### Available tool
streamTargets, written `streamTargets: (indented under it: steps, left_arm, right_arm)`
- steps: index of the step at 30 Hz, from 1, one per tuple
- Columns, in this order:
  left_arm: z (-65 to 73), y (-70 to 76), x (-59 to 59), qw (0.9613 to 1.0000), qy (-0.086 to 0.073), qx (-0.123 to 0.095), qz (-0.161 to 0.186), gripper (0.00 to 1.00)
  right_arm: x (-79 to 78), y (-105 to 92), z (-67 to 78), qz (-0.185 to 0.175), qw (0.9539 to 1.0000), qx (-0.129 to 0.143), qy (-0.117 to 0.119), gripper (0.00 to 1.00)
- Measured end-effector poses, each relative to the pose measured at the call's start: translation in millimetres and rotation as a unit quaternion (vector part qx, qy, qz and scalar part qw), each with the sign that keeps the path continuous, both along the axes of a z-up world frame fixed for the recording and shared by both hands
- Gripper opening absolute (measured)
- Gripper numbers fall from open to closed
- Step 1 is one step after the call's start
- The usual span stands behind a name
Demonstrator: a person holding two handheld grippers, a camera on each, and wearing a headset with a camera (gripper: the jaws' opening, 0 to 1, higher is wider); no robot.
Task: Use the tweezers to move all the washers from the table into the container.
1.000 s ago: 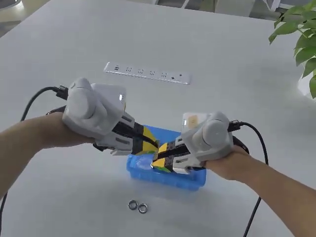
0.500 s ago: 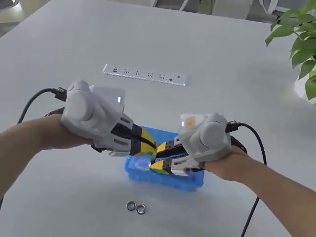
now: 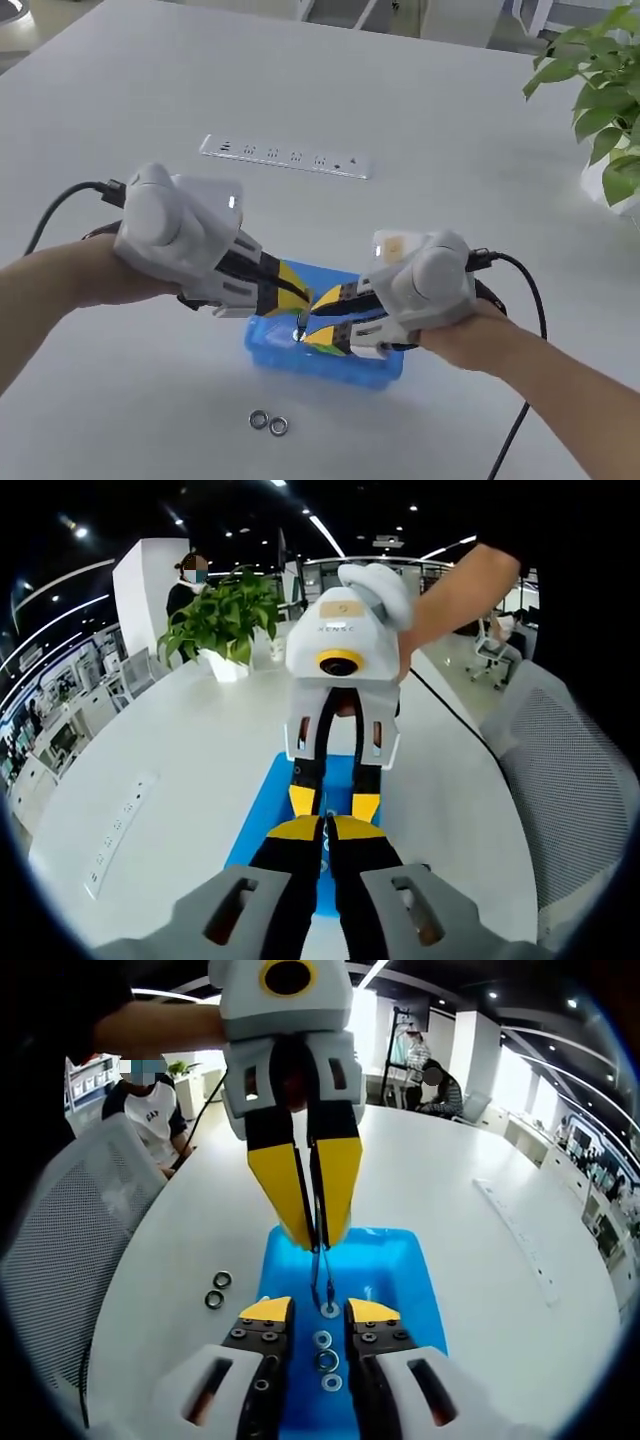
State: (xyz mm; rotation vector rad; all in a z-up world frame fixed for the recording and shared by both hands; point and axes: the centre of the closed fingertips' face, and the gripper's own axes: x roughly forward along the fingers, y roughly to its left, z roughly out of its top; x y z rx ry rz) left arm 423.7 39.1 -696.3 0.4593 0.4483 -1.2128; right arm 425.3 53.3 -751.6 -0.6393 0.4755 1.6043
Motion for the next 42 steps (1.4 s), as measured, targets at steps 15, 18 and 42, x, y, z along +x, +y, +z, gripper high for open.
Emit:
streamTargets:
  steps: [15, 18, 42]
  left_arm:
    - [20.9, 0.7, -8.7, 0.9999, -0.002, -0.015, 0.006, 0.06]
    - [25.7, 0.7, -12.1, 0.9998, -0.004, -0.016, 0.006, 0.06]
    - [48.2, -0.6, -45.0, 0.9996, -0.008, -0.027, 0.0, 0.05]
  right_arm:
    - [-3.2, -18.9, 22.9, -0.042, 0.999, 0.013, -0.001, 0.29]
    - [-5.2, -25.4, 26.5, -0.051, 0.9986, 0.015, -0.002, 0.31]
    - [-27.7, -90.3, 44.8, -0.14, 0.9894, 0.034, -0.013, 0.44]
